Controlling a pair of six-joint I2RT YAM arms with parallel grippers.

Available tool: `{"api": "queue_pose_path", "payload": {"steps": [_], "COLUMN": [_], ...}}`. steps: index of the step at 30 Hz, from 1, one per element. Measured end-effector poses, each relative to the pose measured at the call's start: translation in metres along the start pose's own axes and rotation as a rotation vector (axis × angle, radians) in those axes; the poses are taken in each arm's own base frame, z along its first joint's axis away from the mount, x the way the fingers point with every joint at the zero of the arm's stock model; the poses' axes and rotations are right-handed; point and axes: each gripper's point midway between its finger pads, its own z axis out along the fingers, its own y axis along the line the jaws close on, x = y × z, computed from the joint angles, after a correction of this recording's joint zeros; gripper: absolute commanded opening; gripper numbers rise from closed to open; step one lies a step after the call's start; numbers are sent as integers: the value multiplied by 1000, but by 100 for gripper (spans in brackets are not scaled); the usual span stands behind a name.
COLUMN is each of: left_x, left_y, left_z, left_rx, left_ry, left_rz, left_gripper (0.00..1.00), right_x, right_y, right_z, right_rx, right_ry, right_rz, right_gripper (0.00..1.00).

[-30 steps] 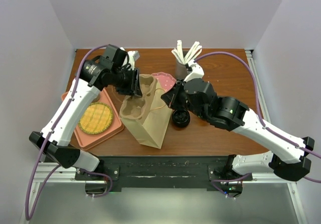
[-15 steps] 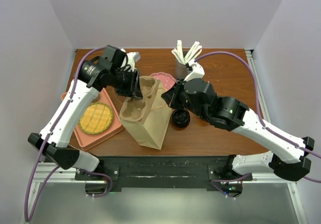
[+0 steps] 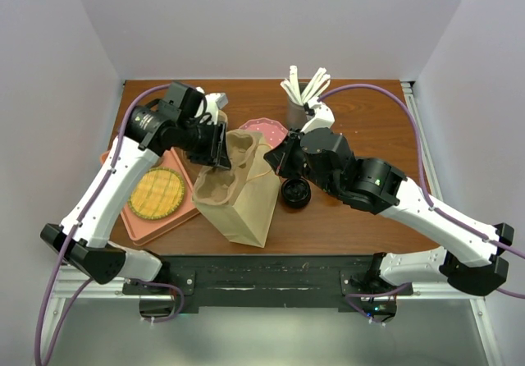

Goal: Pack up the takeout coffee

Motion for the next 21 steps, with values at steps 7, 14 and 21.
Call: {"api": "queue_pose_path", "payload": {"steps": [7, 14, 21], "left_x": [-1, -5, -13], "left_y": [2, 15, 19], "left_z": [4, 22, 24], "left_rx": [-11, -82, -118], "left_ry": [9, 40, 14], "left_rz": [-6, -34, -74], "left_gripper": [0, 0, 0], "right_x": [1, 13, 15], "right_y": [3, 8, 9], "right_z": [1, 6, 6], "right_rx": [-18, -58, -71], "right_ry": [-1, 35, 36], "right_rz": [7, 10, 14], "right_gripper": [0, 0, 0]}}
